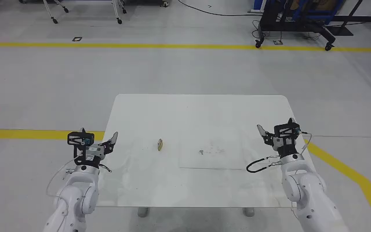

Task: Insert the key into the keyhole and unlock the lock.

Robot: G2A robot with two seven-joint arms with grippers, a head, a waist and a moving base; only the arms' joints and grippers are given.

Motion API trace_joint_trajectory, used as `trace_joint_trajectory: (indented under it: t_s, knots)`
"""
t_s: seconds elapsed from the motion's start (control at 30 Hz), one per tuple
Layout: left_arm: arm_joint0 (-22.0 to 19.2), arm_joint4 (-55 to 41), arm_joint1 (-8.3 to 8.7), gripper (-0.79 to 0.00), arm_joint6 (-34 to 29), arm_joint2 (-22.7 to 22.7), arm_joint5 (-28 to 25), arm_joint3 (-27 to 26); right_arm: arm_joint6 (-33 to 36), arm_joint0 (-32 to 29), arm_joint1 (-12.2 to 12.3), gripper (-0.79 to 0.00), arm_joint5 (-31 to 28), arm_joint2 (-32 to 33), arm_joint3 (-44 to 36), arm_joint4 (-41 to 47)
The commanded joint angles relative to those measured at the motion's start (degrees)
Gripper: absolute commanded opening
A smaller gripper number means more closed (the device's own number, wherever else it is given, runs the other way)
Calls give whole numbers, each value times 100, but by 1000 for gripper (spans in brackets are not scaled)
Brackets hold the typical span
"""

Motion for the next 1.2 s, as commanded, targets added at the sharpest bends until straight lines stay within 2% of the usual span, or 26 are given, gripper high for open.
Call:
trace_joint_trajectory:
  t_s: [0.0,0.13,0.3,0.6,0.67,0.7,0.73,0.77,0.8,0.83,0.87,1.03,1.17]
  knots:
    - [0,0,0,-1,0,0,0,0,0,0,0,-1,0,0,0,0]
    - [0,0,0,0,0,0,0,0,-15,21,5,0,-45,-34,-21,-159]
    - [0,0,0,0,0,0,0,0,-67,200,-11,0,-361,-371,16,-471]
    - [0,0,0,0,0,0,0,0,625,848,-93,0,-778,-1294,313,-866]
    - [0,0,0,0,0,0,0,0,720,982,-127,-286,-725,-1527,380,-939]
    - [0,0,0,0,0,0,0,0,774,1044,-145,-397,-690,-1647,414,-995]
    - [0,0,0,0,0,0,0,0,788,1105,-161,-394,-740,-1767,437,-1008]
    - [0,0,0,0,0,0,0,0,754,1168,-170,-329,-863,-1875,463,-1054]
    - [0,0,0,0,0,0,0,0,672,1224,-175,-225,-1036,-1964,504,-1070]
    - [0,0,0,0,0,0,0,0,598,1267,-179,-74,-1135,-1998,570,-1034]
    - [0,0,0,0,0,0,0,0,519,1299,-185,0,-1211,-2033,610,-994]
    - [0,0,0,0,0,0,0,0,-57,1307,-171,0,-1508,-1943,734,-810]
    - [0,0,0,0,0,0,0,0,-104,1176,-139,0,-1238,-1581,639,-741]
